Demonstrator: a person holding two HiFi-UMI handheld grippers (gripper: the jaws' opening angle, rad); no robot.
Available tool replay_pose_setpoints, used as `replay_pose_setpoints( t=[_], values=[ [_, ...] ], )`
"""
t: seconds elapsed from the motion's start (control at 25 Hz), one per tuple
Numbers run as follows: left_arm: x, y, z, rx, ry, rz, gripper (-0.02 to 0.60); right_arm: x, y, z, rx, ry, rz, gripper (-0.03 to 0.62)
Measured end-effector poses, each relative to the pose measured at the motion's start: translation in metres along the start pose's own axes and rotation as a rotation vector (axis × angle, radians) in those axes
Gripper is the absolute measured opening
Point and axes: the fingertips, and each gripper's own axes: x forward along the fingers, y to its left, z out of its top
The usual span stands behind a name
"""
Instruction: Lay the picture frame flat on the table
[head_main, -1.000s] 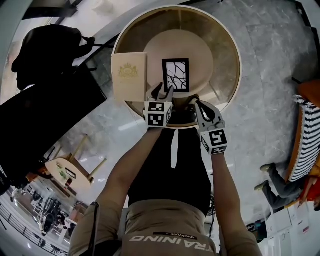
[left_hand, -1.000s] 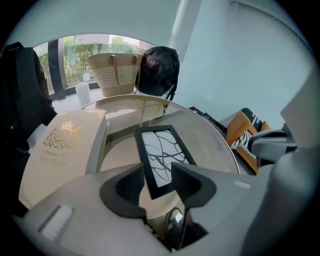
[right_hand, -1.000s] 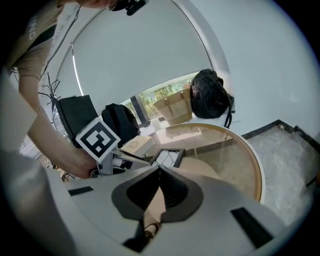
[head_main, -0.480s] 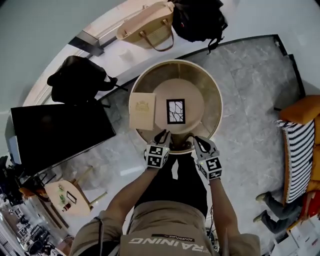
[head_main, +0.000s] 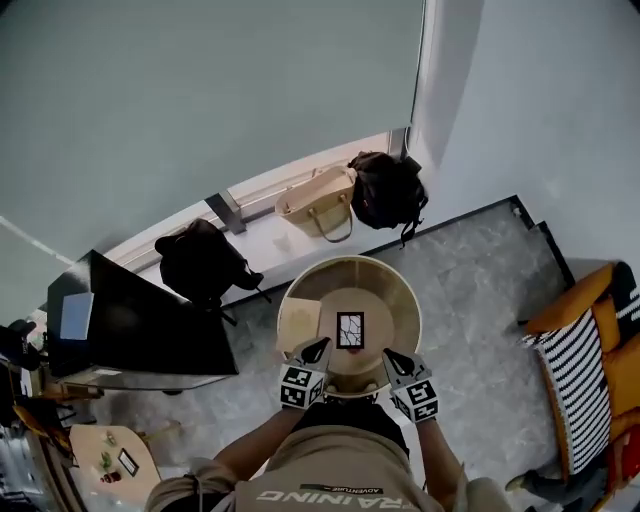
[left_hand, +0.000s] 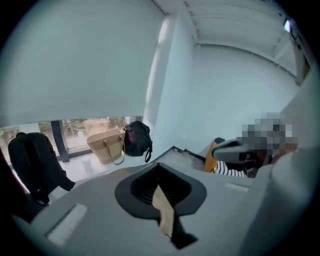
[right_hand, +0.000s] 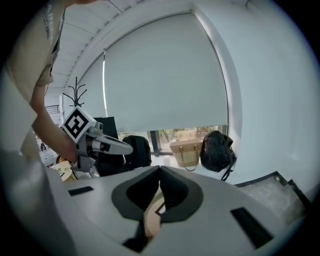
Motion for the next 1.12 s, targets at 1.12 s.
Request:
replay_pose_setpoints(
  t=[1.12],
  values=[
    [-0.054,-0.028,0.181,0.134,-0.299,-0.094,0.008,-0.049,0.022,0.162,-0.151,-0.294,-0.013,0.006]
  ],
)
